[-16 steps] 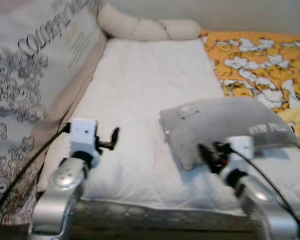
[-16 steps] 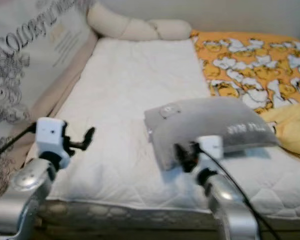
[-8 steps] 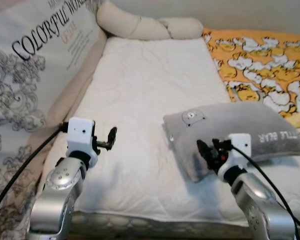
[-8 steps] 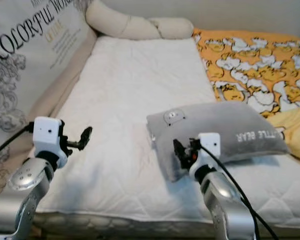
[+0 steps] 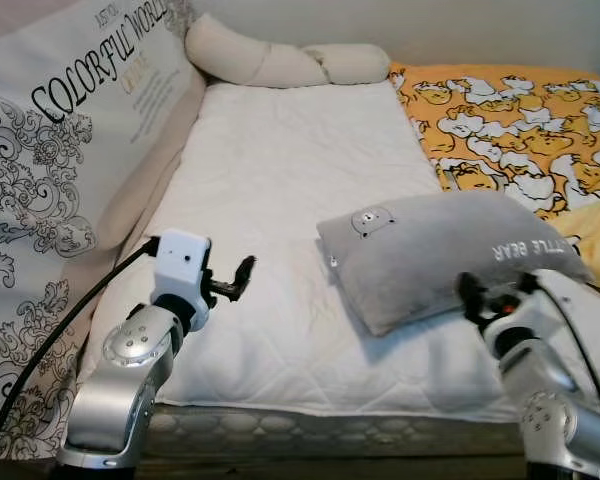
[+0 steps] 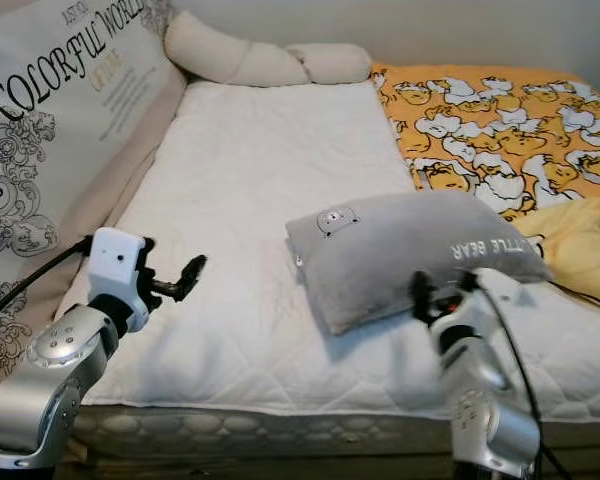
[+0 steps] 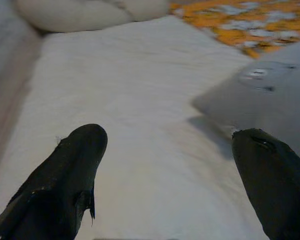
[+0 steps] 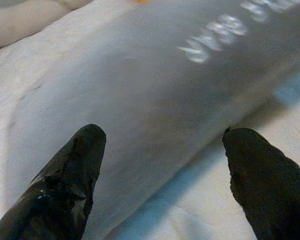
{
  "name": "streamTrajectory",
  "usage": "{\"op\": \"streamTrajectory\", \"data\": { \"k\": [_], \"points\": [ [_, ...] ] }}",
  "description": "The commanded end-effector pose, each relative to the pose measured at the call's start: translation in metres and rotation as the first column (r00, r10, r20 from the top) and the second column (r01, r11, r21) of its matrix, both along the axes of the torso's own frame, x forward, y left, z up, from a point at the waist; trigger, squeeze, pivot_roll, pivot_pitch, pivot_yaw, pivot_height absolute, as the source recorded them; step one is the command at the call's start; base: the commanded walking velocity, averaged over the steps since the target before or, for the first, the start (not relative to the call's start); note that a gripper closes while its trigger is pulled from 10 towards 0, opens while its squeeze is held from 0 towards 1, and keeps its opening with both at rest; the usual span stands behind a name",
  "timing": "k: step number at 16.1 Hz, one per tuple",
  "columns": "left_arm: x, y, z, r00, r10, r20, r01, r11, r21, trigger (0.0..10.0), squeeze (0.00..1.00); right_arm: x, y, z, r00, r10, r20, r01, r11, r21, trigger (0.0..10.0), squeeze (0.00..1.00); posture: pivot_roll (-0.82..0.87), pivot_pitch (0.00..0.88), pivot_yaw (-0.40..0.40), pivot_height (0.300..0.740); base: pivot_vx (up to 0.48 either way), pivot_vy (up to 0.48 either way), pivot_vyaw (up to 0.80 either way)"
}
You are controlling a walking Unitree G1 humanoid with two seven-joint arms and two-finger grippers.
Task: Clean up the room
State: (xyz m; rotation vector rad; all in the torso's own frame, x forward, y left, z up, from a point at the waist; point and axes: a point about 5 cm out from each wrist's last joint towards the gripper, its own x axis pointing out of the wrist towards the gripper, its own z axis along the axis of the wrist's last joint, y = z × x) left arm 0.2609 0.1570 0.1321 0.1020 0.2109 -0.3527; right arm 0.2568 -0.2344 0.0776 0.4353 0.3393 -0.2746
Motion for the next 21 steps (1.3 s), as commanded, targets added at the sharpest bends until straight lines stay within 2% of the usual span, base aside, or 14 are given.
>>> {"op": "streamTrajectory", "data": {
  "k": [1, 2, 3, 4, 6, 11, 12, 13, 14, 16, 18, 19, 21],
  "points": [
    [0.001, -0.009, 0.0, 0.993, -0.112, -0.029, 0.111, 0.993, -0.029, 10.0, 0.34, 0.006, -0.008, -0.007, 0.999, -0.041, -0.02, 0.042, 0.997, 0.066, 10.0, 1.0, 0.01, 0.0, 0.004, 0.74, 0.0, 0.0, 0.0],
    [-0.001, -0.016, 0.002, 0.976, -0.215, -0.045, 0.212, 0.975, -0.061, 10.0, 1.0, 0.016, -0.014, -0.012, 0.998, -0.058, -0.025, 0.061, 0.989, 0.136, 10.0, 1.0, 0.01, 0.0, 0.008, 0.74, 0.0, 0.0, 0.0],
    [-0.002, -0.021, 0.003, 0.953, -0.296, -0.06, 0.292, 0.954, -0.069, 10.0, 1.0, 0.025, -0.021, -0.014, 0.996, -0.092, -0.012, 0.092, 0.974, 0.207, 10.0, 1.0, 0.02, 0.0, 0.007, 0.74, 0.0, 0.0, 0.0],
    [-0.003, -0.023, 0.003, 0.94, -0.335, -0.07, 0.33, 0.941, -0.072, 10.0, 1.0, 0.029, -0.024, -0.015, 0.994, -0.108, -0.008, 0.107, 0.965, 0.24, 10.0, 1.0, 0.02, 0.0, 0.005, 0.74, 0.0, 0.0, 0.0],
    [-0.007, -0.025, 0.007, 0.885, -0.452, -0.111, 0.446, 0.892, -0.08, 10.0, 1.0, 0.049, -0.034, -0.018, 0.987, -0.159, 0.011, 0.143, 0.914, 0.38, 10.0, 1.0, 0.03, 0.0, 0.023, 0.74, 0.0, 0.0, 0.0],
    [-0.02, -0.022, 0.014, 0.833, -0.532, -0.149, 0.527, 0.846, -0.075, 10.0, 1.0, 0.071, -0.032, -0.015, 0.97, -0.236, 0.05, 0.157, 0.776, 0.611, 10.0, 1.0, 0.11, 0.0, 0.047, 0.74, 0.0, 0.0, 0.0],
    [-0.023, -0.02, 0.017, 0.824, -0.544, -0.157, 0.54, 0.839, -0.069, 10.0, 1.0, 0.075, -0.028, -0.013, 0.97, -0.237, 0.057, 0.144, 0.745, 0.651, 10.0, 0.78, 0.13, 0.0, 0.047, 0.74, 0.0, 0.0, 0.0],
    [-0.025, -0.019, 0.02, 0.821, -0.549, -0.157, 0.545, 0.836, -0.068, 10.0, 1.0, 0.077, -0.025, -0.012, 0.971, -0.232, 0.054, 0.14, 0.74, 0.658, 10.0, 0.44, 0.16, 0.0, 0.044, 0.74, 0.0, 0.0, 0.0],
    [-0.027, -0.019, 0.027, 0.811, -0.564, -0.156, 0.563, 0.825, -0.055, 10.0, 1.0, 0.078, -0.017, -0.018, 0.978, -0.208, -0.029, 0.177, 0.745, 0.643, 10.0, 0.0, 0.19, 0.0, 0.035, 0.74, 0.0, 0.0, 0.0],
    [-0.03, -0.017, 0.031, 0.806, -0.569, -0.164, 0.572, 0.819, -0.033, 10.0, 1.0, 0.076, -0.013, -0.026, 0.973, -0.207, -0.101, 0.224, 0.755, 0.616, 10.0, 0.0, 0.21, 0.0, 0.028, 0.74, 0.0, 0.0, 0.0],
    [-0.032, -0.015, 0.032, 0.81, -0.561, -0.171, 0.565, 0.825, -0.03, 10.0, 1.0, 0.075, -0.014, -0.026, 0.971, -0.216, -0.107, 0.235, 0.755, 0.612, 10.0, 0.0, 0.22, 0.0, 0.024, 0.74, 0.0, 0.0, 0.0],
    [-0.034, -0.015, 0.031, 0.813, -0.554, -0.179, 0.559, 0.829, -0.027, 10.0, 1.0, 0.073, -0.015, -0.029, 0.966, -0.22, -0.139, 0.259, 0.757, 0.6, 8.5, 0.0, 0.22, 0.0, 0.024, 0.74, 0.0, 0.0, 0.0],
    [-0.035, -0.016, 0.03, 0.815, -0.549, -0.184, 0.555, 0.831, -0.024, 10.0, 1.0, 0.071, -0.017, -0.032, 0.96, -0.226, -0.164, 0.28, 0.764, 0.581, 0.0, 0.0, 0.22, 0.0, 0.026, 0.74, 0.0, 0.0, 0.0]
  ]
}}
